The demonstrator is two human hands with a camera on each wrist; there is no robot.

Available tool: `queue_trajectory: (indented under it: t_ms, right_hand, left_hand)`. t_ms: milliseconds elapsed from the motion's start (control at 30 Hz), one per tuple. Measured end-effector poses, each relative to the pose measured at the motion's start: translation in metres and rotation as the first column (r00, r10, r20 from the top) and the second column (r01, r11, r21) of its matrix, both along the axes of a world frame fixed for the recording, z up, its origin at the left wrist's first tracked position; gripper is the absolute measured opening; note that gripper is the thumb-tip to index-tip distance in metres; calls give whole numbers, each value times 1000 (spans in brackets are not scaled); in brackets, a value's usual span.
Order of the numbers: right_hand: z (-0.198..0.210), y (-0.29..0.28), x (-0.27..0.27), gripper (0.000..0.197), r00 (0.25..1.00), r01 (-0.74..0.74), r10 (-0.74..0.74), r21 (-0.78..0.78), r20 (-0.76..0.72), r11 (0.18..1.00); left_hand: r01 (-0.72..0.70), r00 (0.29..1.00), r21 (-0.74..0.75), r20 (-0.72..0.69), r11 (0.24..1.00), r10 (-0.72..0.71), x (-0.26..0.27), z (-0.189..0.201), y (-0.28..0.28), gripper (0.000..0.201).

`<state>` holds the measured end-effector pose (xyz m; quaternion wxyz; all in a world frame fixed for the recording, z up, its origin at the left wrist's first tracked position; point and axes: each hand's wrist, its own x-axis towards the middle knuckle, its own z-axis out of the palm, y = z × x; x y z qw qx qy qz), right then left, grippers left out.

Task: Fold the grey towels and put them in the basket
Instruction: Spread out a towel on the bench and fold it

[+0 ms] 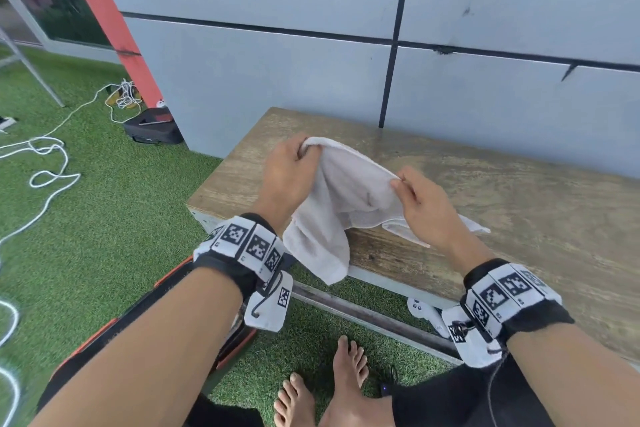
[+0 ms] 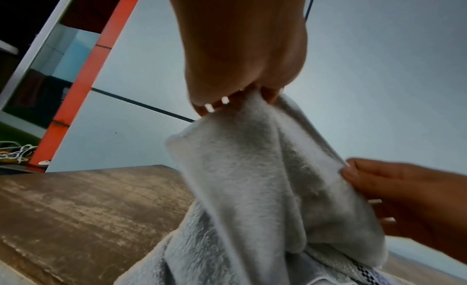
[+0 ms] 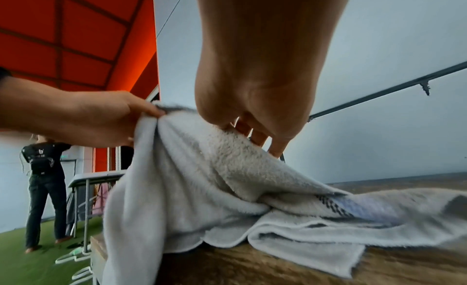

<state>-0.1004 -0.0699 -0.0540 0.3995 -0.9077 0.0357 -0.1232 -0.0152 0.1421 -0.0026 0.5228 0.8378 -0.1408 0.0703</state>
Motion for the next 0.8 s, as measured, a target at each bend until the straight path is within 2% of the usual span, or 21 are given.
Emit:
queue_trajectory:
  t_ms: [33,67,100,133,167,200,267,367,467,533,633,700,767,800]
  right_hand:
    - [4,1,2,23,999,9,-10,21,32,1000]
    - [9,2,4,22,997,9,-12,39,75,999]
    - [14,4,5,20,993,-1,-6,52,119,999]
    - [21,7,7,19,987,-21,10,66,158,998]
    - [28,11,7,18,982,-48,33,77,186,996]
    - [34,14,8,18,977,-81,63,83,202,993]
    - [41,16,7,18,971,-134,112,91,210,987]
    - [41,4,1,20,984,-141,128,101,127,985]
    - [29,-20,-9,20,989,-93,86,-51,-119,994]
    - [17,-35,-14,21,980,-41,9,-156,-201,987]
    - [2,-50,-16,11,975,56,-89,-161,-205,985]
    - [2,-51,-15,14,975,99,-126,-155,-181,983]
    - [11,-45,-14,18,985,100,-114,-112,-128,989]
    - [18,-41,-14,19,991,82,-90,-82,-96,993]
  left_hand:
    - [-57,998,58,12,997,57,0,-1,-1,14]
    - [-70,997,117,22,991,68,-3,-2,-3,9]
    - [-22,1000,210,25,978,17,-6,-4,-8,30]
    - [98,995,280,5,955,-104,-10,-6,-13,46]
    - [214,976,311,-23,926,-218,-15,-7,-20,50]
    - [314,946,306,-24,899,-322,-18,-8,-26,42]
    - [400,913,214,-9,891,-408,-21,-6,-36,9]
    - [306,951,101,19,947,-309,-14,-6,-38,16]
    - [192,981,15,36,981,-192,-3,-1,-31,11]
    - [99,995,-31,24,995,-98,6,0,-25,14]
    - [-20,1000,-57,2,998,20,17,0,-21,19]
    - [-86,996,-8,-20,996,86,21,-3,-22,23]
    - [-88,994,60,-65,994,91,19,-8,-26,9]
    - [-46,996,104,-75,994,54,15,-12,-28,14]
